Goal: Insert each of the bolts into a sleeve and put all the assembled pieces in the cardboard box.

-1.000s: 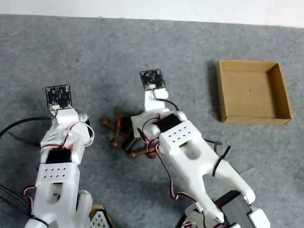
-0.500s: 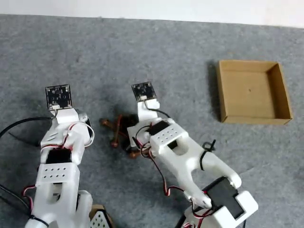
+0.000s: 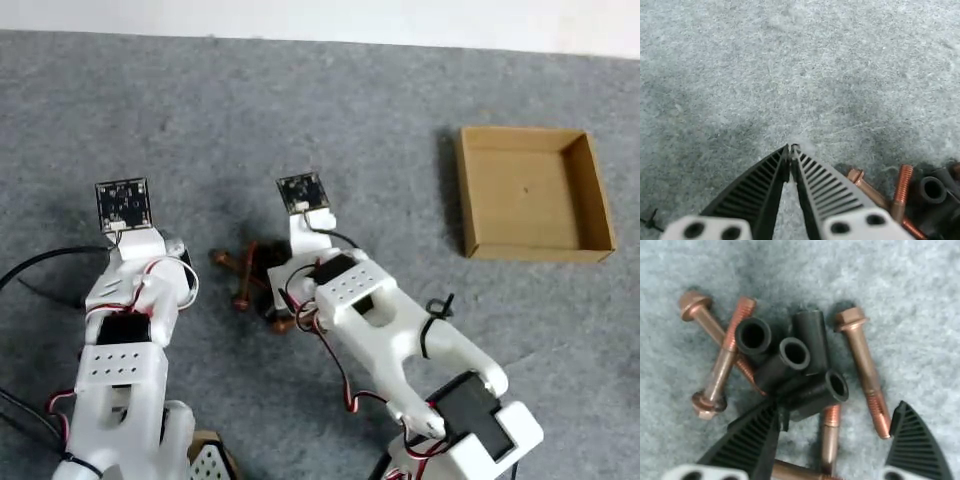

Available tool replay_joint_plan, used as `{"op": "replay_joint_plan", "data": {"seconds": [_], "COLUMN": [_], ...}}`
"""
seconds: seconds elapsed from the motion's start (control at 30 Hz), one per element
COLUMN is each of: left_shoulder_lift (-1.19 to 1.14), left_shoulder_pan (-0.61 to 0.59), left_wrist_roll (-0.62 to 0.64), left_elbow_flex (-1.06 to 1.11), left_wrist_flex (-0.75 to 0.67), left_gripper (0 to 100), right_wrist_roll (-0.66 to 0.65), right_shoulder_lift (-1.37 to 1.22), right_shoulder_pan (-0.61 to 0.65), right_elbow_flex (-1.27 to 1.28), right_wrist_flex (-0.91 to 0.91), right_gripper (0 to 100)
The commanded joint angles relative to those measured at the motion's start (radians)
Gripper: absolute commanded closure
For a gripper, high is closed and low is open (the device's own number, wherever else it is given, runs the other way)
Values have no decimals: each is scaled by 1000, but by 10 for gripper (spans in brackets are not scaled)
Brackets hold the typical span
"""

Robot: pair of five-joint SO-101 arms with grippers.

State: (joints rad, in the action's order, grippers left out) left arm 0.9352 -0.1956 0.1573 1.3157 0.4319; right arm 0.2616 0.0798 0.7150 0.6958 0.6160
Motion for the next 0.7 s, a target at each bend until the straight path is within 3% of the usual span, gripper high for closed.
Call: {"op": "replay_joint_plan", "data": {"seconds": [0.0,0.2,0.67], "left_shoulder_lift": [16,16,16], "left_shoulder_pan": [8,8,8], "left_wrist_roll": [-9,-9,-9], "left_elbow_flex": [-4,-4,-4], "left_wrist_flex": [-21,-21,-21], "left_gripper": [969,969,969], "right_wrist_roll": [8,6,8], "right_shoulder_lift": [4,4,4], "right_shoulder_pan": [12,12,12], "right_elbow_flex": [-1,1,4], "right_wrist_flex": [-44,-122,-59], "right_gripper": [704,810,814]}}
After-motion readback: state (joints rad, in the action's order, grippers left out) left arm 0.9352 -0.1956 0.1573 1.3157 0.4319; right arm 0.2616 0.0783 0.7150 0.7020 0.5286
